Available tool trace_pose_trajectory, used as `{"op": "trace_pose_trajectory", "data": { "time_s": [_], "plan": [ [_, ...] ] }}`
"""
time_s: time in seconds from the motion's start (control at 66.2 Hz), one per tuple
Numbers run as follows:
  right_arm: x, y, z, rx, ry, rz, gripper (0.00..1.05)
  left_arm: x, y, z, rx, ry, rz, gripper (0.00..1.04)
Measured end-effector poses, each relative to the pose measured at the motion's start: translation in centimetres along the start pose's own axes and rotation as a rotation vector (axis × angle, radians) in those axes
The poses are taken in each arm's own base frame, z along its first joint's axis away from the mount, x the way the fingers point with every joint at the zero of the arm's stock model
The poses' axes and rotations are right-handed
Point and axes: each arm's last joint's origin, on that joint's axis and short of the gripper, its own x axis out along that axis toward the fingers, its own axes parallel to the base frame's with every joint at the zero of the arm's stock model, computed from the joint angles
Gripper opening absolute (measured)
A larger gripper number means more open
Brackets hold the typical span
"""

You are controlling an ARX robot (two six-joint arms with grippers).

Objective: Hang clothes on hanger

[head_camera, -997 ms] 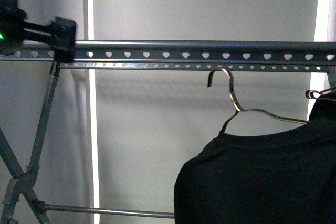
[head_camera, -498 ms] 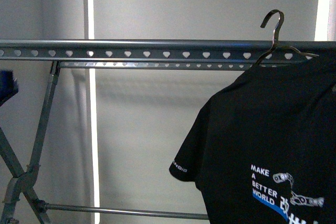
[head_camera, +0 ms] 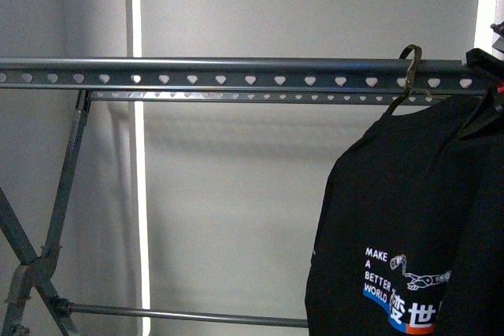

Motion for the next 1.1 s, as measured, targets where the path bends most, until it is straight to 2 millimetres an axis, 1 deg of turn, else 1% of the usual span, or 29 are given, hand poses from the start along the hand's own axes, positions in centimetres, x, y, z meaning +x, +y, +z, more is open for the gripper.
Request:
{"op": "trace_pose_trajectory", "data": {
  "time_s": [0.106,0.257,0.287,0.332,0.347,0.393,0.423,0.483,0.498,0.513,0.604,0.619,0.634,0.695,0.71,0.74,0.785,0.815,0.876,0.891,0.906,0.936,0.951,0.966,0.982,1.012,1.057,1.087,1.102],
  "plan": [
    [0.4,0.1,-0.6,-0.014,0.006,-0.013,0.04,-1.0,0.0,-0.7,0.000,-0.005,0.000,0.04],
    [1.3,-0.4,-2.7,-0.056,0.015,-0.043,0.04,-2.4,0.0,-1.5,0.000,-0.011,0.000,0.04],
    [1.5,-0.5,-3.1,-0.078,0.000,-0.056,0.07,-2.6,0.0,-1.6,0.000,-0.011,0.000,0.04],
    [1.5,-0.6,-4.0,-0.112,-0.031,-0.077,0.19,-3.0,0.0,-1.9,0.000,-0.008,0.000,0.04],
    [1.5,-0.6,-4.0,-0.115,-0.035,-0.079,0.19,-3.1,0.0,-2.0,0.000,-0.007,0.000,0.04],
    [1.1,-0.6,-4.5,-0.161,-0.095,-0.114,0.28,-3.4,0.0,-2.2,0.000,-0.006,0.000,0.04],
    [0.8,-0.5,-4.7,-0.173,-0.126,-0.120,0.32,-3.6,0.0,-2.3,0.000,-0.008,0.000,0.04],
    [-0.5,0.1,-5.1,-0.208,-0.225,-0.111,0.42,-4.0,0.0,-2.4,0.001,-0.010,0.000,0.04],
    [-1.3,0.4,-5.3,-0.224,-0.275,-0.111,0.47,-4.1,0.0,-2.5,0.001,-0.010,0.000,0.04],
    [-1.4,0.5,-5.4,-0.227,-0.285,-0.110,0.48,-4.2,0.0,-2.5,0.001,-0.010,0.000,0.04],
    [-5.0,1.7,-6.7,-0.273,-0.464,-0.079,0.63,-4.7,0.0,-2.8,0.002,-0.008,0.000,0.04],
    [-6.2,2.1,-7.2,-0.282,-0.508,-0.063,0.68,-4.8,0.0,-2.9,0.002,-0.008,0.000,0.04],
    [-6.4,2.2,-7.4,-0.283,-0.516,-0.060,0.69,-4.8,0.0,-2.9,0.002,-0.009,0.000,0.04],
    [-9.2,2.9,-9.2,-0.288,-0.618,-0.031,0.79,-5.1,0.0,-3.0,0.003,-0.010,0.000,0.04],
    [-10.3,3.1,-10.2,-0.293,-0.657,-0.029,0.84,-5.2,0.0,-3.0,0.003,-0.010,0.000,0.04],
    [-11.3,3.2,-11.2,-0.297,-0.697,-0.037,0.88,-5.3,0.0,-3.1,0.003,-0.010,0.000,0.04],
    [-13.1,3.2,-13.6,-0.302,-0.757,-0.065,0.97,-5.5,0.0,-3.4,0.003,-0.016,0.000,0.04],
    [-14.0,3.2,-15.2,-0.302,-0.772,-0.089,0.99,-5.7,0.0,-3.6,0.003,-0.023,0.000,0.04],
    [-15.2,3.2,-18.5,-0.300,-0.694,-0.206,0.90,-5.8,0.0,-3.6,0.003,-0.027,0.002,0.04],
    [-15.4,3.2,-19.7,-0.299,-0.658,-0.231,0.86,-5.9,0.0,-3.5,0.003,-0.029,0.000,0.04],
    [-15.6,3.1,-20.4,-0.306,-0.639,-0.242,0.85,-5.9,0.0,-3.5,0.003,-0.029,0.001,0.04],
    [-16.1,2.9,-23.1,-0.317,-0.560,-0.254,0.77,-6.0,0.0,-3.5,0.003,-0.030,0.001,0.04],
    [-16.2,2.8,-23.7,-0.323,-0.558,-0.253,0.76,-6.1,0.0,-3.5,0.003,-0.030,0.000,0.04],
    [-16.3,2.5,-25.1,-0.330,-0.514,-0.257,0.72,-6.1,0.0,-3.5,0.003,-0.029,0.000,0.04],
    [-16.3,2.4,-25.7,-0.331,-0.503,-0.256,0.70,-6.2,0.0,-3.5,0.003,-0.029,0.000,0.04],
    [-16.3,1.8,-27.9,-0.348,-0.500,-0.257,0.62,-6.3,0.0,-3.4,0.004,-0.032,0.000,0.04],
    [-16.3,1.2,-29.7,-0.361,-0.540,-0.262,0.50,-6.6,0.0,-3.4,0.003,-0.037,0.001,0.04],
    [-16.0,0.9,-30.2,-0.366,-0.541,-0.262,0.41,-6.7,0.0,-3.4,0.003,-0.035,0.001,0.04],
    [-16.0,0.8,-30.3,-0.366,-0.541,-0.262,0.40,-6.7,0.0,-3.4,0.003,-0.035,0.001,0.04]
  ]
}}
